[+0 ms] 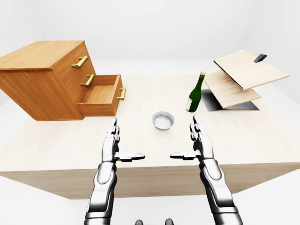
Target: Close the bottom drawer of the cabinet.
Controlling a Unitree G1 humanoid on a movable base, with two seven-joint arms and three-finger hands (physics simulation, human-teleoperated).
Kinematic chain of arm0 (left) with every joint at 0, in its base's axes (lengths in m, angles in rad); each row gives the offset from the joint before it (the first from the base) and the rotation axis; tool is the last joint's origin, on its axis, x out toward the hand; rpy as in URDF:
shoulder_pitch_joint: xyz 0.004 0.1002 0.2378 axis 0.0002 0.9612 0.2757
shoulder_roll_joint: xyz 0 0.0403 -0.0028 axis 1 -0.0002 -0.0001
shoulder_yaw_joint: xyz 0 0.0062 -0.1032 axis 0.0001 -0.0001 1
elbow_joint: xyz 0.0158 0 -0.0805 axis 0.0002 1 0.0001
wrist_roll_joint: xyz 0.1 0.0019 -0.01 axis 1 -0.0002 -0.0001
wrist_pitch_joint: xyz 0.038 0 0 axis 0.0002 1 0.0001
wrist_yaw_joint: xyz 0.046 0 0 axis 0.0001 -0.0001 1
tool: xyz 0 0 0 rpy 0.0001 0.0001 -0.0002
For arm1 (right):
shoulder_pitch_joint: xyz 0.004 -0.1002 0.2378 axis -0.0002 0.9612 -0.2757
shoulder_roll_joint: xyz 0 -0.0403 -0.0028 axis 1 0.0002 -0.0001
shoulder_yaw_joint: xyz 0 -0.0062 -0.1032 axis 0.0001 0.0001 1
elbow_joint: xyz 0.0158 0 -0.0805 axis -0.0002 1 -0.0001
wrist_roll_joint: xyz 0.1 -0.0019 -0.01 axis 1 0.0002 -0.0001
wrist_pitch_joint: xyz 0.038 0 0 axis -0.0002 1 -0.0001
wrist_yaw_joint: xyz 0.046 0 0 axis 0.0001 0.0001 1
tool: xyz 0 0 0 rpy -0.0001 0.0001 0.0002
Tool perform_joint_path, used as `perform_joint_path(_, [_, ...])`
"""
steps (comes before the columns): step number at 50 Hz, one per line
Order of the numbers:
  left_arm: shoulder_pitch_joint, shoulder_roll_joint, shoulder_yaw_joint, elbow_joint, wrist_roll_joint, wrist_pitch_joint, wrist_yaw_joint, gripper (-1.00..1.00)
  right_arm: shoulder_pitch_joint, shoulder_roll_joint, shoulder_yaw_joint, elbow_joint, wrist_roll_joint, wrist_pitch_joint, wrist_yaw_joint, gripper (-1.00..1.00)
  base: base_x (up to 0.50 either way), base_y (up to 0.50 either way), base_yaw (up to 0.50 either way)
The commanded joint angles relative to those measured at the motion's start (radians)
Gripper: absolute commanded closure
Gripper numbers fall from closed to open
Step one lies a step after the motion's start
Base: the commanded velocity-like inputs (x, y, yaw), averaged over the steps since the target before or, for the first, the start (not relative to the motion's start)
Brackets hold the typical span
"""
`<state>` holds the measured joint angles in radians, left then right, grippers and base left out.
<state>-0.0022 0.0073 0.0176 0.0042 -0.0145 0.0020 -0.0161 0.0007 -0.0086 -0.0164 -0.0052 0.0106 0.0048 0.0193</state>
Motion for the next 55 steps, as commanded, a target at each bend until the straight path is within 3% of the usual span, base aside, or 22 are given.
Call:
perform_joint_path(1, [0.000,0.009,0.032,-0.017,-0.066,0.042,-0.046,-1.00,0.003,-0.013,-0.026,-0.020,0.019,0.015,0.035,-1.00,0.00,0.00,0.00])
perform_joint_path(4, [-0.004,0.014,0.032,-0.001,-0.047,0.022,-0.034,-1.00,0.007,-0.013,-0.025,-0.023,0.014,0.012,0.034,-1.00,0.00,0.00,0.00])
perform_joint_path(12, [0.004,0.014,0.032,-0.024,-0.047,0.034,-0.035,-1.00,0.009,-0.014,-0.037,-0.049,0.018,0.018,0.023,-1.00,0.00,0.00,0.00])
perform_joint_path(14, [0.001,0.015,0.035,-0.013,-0.048,0.024,-0.036,-1.00,0.006,-0.020,-0.050,-0.047,0.017,0.014,0.016,-1.00,0.00,0.00,0.00])
perform_joint_path(17, [-0.010,0.016,0.039,0.008,-0.041,0.005,-0.027,-1.00,-0.001,-0.028,-0.079,-0.082,0.025,0.032,-0.004,-1.00,0.00,0.00,0.00])
perform_joint_path(19, [-0.012,0.016,0.042,0.005,-0.043,0.006,-0.020,-1.00,0.001,-0.038,-0.120,-0.149,0.035,0.053,-0.039,-1.00,0.00,0.00,0.00])
perform_joint_path(22, [-0.015,0.016,0.043,0.014,-0.037,-0.008,-0.010,-1.00,0.007,-0.046,-0.159,-0.194,0.077,0.053,-0.038,-1.00,0.00,0.00,0.00])
perform_joint_path(26, [-0.009,0.015,0.041,0.001,-0.034,-0.013,0.000,-1.00,-0.004,-0.057,-0.224,-0.220,0.124,0.046,-0.085,-1.00,0.00,0.00,0.00])
perform_joint_path(28, [-0.012,0.015,0.040,0.020,-0.028,-0.036,0.004,-1.00,-0.008,-0.064,-0.272,-0.233,0.172,0.030,-0.123,-1.00,0.00,0.00,0.00])
perform_joint_path(29, [-0.010,0.018,0.037,0.023,-0.024,-0.036,-0.004,-1.00,-0.008,-0.067,-0.278,-0.241,0.182,0.030,-0.135,-1.00,0.00,0.00,0.00])
perform_joint_path(30, [-0.003,0.018,0.033,0.011,-0.040,-0.021,-0.026,-1.00,-0.006,-0.068,-0.292,-0.255,0.201,0.028,-0.148,-1.00,0.00,0.00,0.00])
perform_joint_path(31, [-0.003,0.016,0.035,0.013,-0.038,-0.027,-0.021,-1.00,-0.004,-0.069,-0.299,-0.258,0.214,0.021,-0.154,-1.00,0.00,0.00,0.00])
perform_joint_path(35, [-0.005,0.017,0.040,0.010,-0.041,-0.020,-0.021,-1.00,0.006,-0.074,-0.309,-0.295,0.238,0.029,-0.174,-1.00,0.00,0.00,0.00])
perform_joint_path(40, [-0.009,0.017,0.041,0.020,-0.041,-0.026,-0.020,-1.00,0.007,-0.070,-0.306,-0.248,0.241,-0.024,-0.167,-1.00,0.00,0.00,0.00])
perform_joint_path(46, [-0.010,0.016,0.037,0.031,-0.038,-0.033,-0.021,-1.00,0.002,-0.077,-0.300,-0.235,0.243,-0.027,-0.168,-1.00,0.00,0.00,0.00])
perform_joint_path(49, [-0.011,0.016,0.036,0.029,-0.036,-0.032,-0.020,-1.00,0.002,-0.077,-0.293,-0.234,0.239,-0.024,-0.166,-1.00,0.00,0.00,0.00])
perform_joint_path(51, [-0.010,0.016,0.035,0.024,-0.036,-0.028,-0.020,-1.00,0.000,-0.081,-0.291,-0.262,0.242,0.014,-0.172,-1.00,0.00,0.00,0.00])
perform_joint_path(55, [-0.010,0.017,0.037,0.017,-0.037,-0.021,-0.020,-1.00,0.006,-0.078,-0.291,-0.299,0.241,0.048,-0.173,-1.00,0.04,0.00,0.00])
